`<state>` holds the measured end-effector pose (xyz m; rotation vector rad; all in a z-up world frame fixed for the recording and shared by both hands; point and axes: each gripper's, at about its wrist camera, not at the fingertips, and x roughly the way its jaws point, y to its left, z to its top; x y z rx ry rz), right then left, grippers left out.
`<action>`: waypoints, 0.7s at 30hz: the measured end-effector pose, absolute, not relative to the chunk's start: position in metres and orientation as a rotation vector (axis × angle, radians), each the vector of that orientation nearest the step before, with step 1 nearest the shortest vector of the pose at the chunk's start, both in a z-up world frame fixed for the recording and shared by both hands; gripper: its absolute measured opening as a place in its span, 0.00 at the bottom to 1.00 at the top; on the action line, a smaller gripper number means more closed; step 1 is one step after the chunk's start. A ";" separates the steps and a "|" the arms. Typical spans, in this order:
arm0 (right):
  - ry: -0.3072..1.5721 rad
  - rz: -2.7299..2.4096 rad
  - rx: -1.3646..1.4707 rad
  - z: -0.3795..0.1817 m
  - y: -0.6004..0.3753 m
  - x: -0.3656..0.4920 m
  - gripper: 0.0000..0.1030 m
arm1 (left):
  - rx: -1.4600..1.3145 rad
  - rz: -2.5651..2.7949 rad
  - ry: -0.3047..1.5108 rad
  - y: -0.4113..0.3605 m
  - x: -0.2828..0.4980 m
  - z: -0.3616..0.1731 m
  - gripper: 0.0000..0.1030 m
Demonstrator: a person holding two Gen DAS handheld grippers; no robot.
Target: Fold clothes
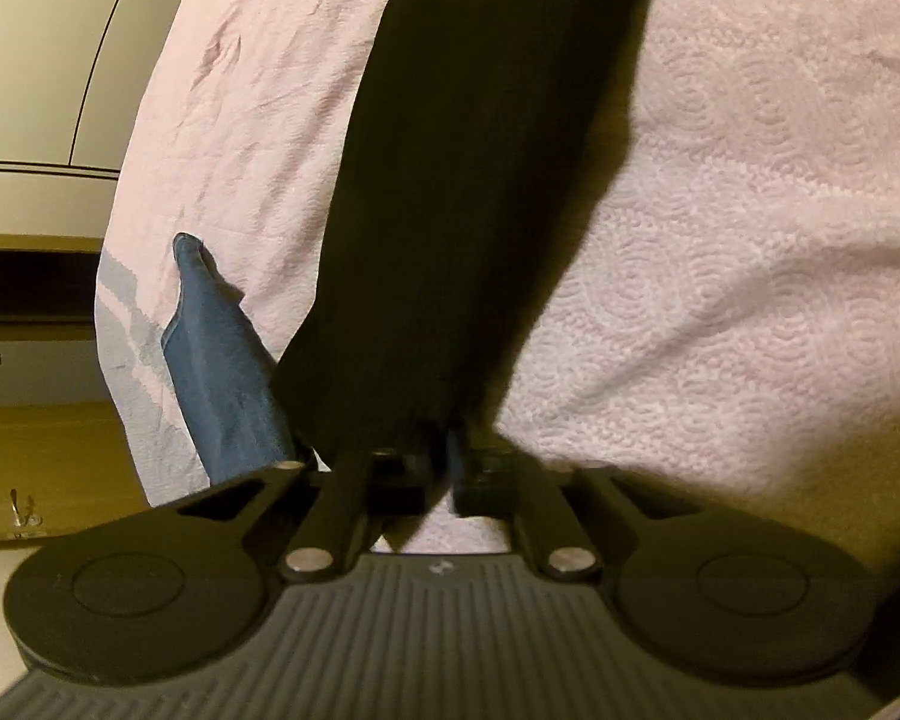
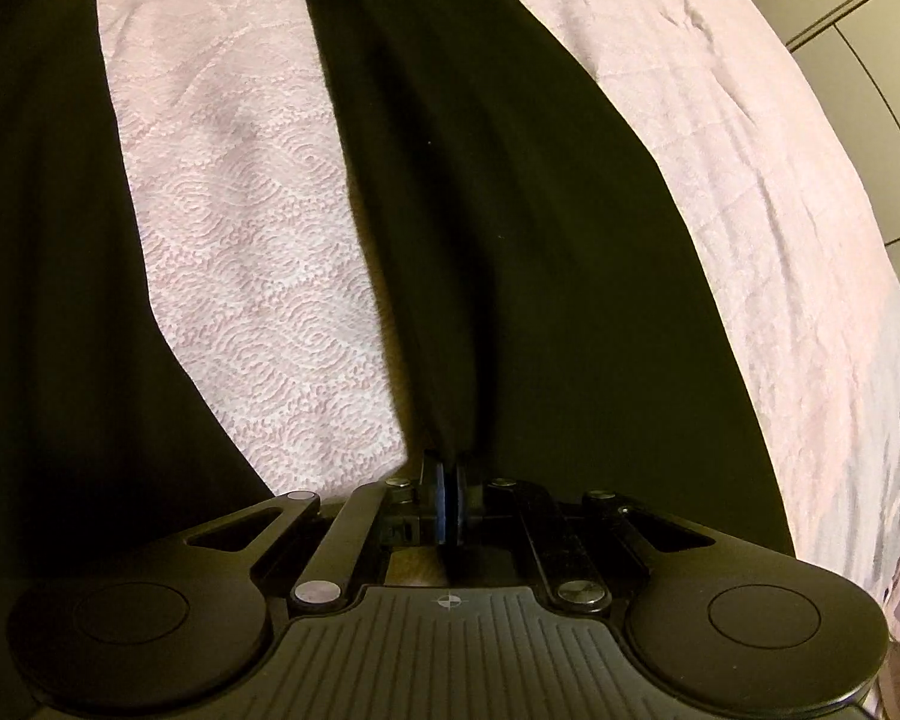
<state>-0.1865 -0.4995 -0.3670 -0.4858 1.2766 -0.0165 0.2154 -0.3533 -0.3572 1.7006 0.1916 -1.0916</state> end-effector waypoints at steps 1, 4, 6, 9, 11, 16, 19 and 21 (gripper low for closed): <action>1.277 -0.019 -0.480 -0.367 -0.501 -0.185 0.02 | 1.699 -1.087 0.189 -0.351 0.214 -0.356 0.01; 1.284 -0.026 -0.464 -0.368 -0.504 -0.181 0.02 | 1.689 -1.096 0.223 -0.342 0.208 -0.357 0.01; 1.289 -0.030 -0.455 -0.368 -0.506 -0.177 0.02 | 1.690 -1.108 0.246 -0.339 0.207 -0.359 0.00; 1.298 -0.036 -0.447 -0.367 -0.508 -0.172 0.02 | 1.669 -1.107 0.273 -0.341 0.210 -0.355 0.00; 1.305 -0.040 -0.439 -0.366 -0.510 -0.168 0.02 | 1.639 -1.096 0.357 -0.345 0.216 -0.351 0.01; 1.325 -0.047 -0.429 -0.365 -0.516 -0.157 0.02 | 1.538 -1.112 0.500 -0.346 0.223 -0.318 0.05; 1.344 -0.063 -0.410 -0.365 -0.520 -0.148 0.03 | 1.452 -1.128 0.487 -0.352 0.231 -0.293 0.06; 1.350 -0.082 -0.406 -0.364 -0.519 -0.142 0.05 | 1.389 -1.127 0.488 -0.365 0.245 -0.282 0.07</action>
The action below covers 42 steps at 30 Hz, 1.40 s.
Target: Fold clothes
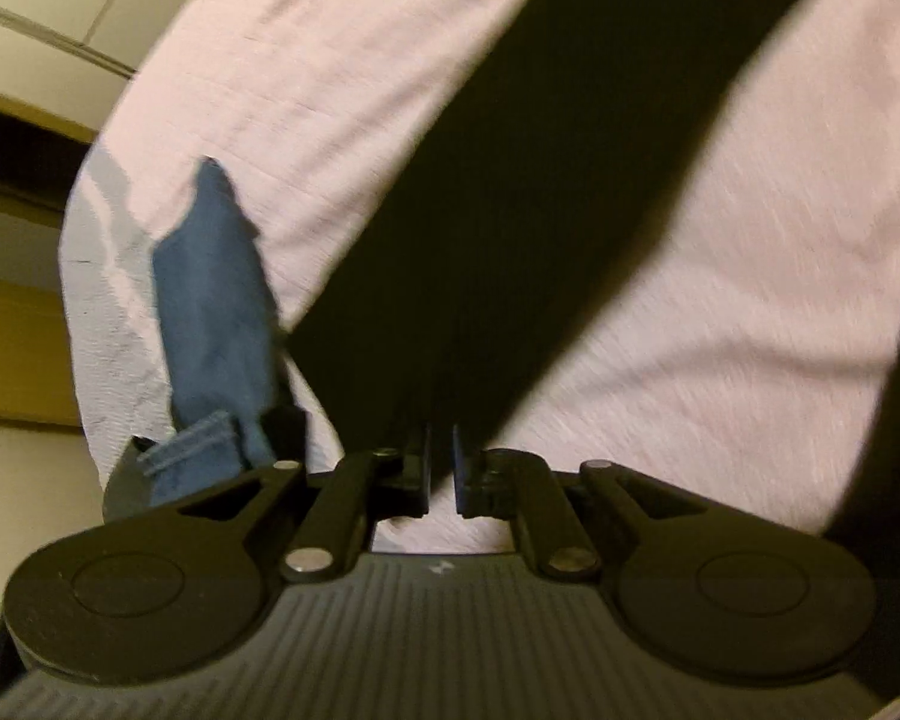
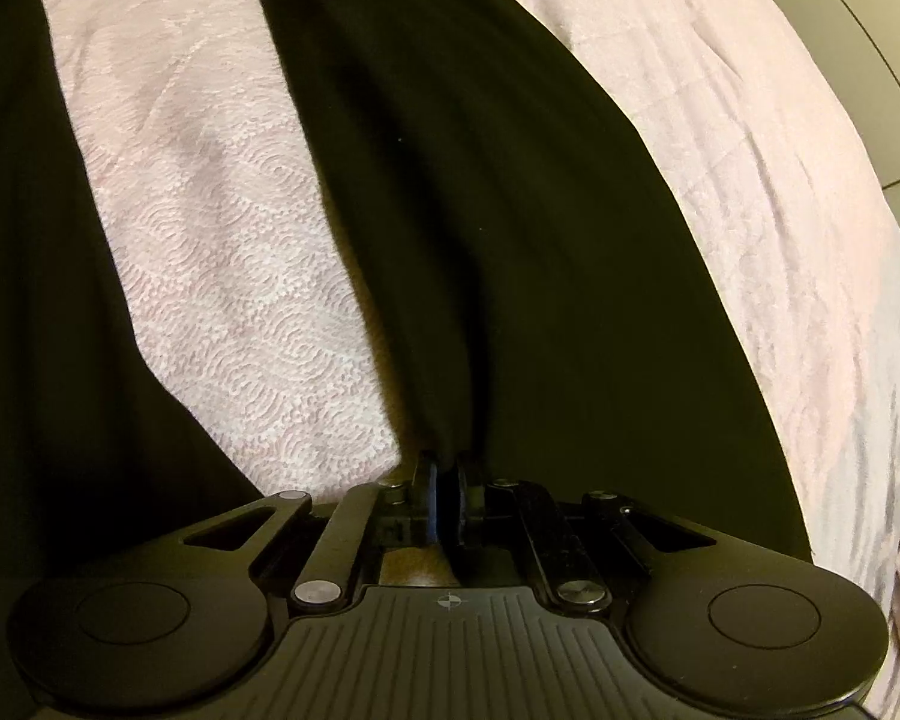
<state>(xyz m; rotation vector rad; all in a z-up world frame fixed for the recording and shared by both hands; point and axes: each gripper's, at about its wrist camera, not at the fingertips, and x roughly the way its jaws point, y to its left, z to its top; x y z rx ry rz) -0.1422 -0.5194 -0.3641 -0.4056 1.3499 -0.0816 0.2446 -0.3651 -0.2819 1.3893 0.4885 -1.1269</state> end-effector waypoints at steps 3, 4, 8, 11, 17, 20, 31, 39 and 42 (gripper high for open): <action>1.339 -0.113 -0.378 -0.359 -0.520 -0.134 0.08 | 1.322 -1.130 0.496 -0.397 0.271 -0.283 0.13; 1.333 -0.124 -0.366 -0.357 -0.520 -0.132 0.09 | 1.301 -1.134 0.503 -0.408 0.280 -0.287 0.13; 1.305 -0.176 -0.343 -0.350 -0.523 -0.125 0.17 | 1.197 -1.129 0.690 -0.446 0.327 -0.323 0.13; 1.290 -0.239 -0.293 -0.346 -0.533 -0.124 0.47 | 1.221 -1.038 0.773 -0.455 0.356 -0.357 0.13; 1.277 -0.398 -0.099 -0.332 -0.542 -0.149 0.48 | 1.237 -0.904 0.709 -0.458 0.362 -0.346 0.19; 1.261 -0.456 0.008 -0.319 -0.548 -0.155 0.48 | 1.206 -0.926 0.663 -0.446 0.342 -0.317 0.19; 1.301 -0.587 0.304 -0.322 -0.514 -0.279 0.49 | 1.225 -1.078 0.760 -0.349 0.196 -0.295 0.25; 1.300 -0.641 0.468 -0.331 -0.515 -0.381 0.50 | 1.321 -0.934 0.860 -0.246 0.119 -0.305 0.27; 1.273 -0.657 0.510 -0.319 -0.514 -0.407 0.50 | 1.295 -0.883 0.861 -0.217 0.099 -0.285 0.27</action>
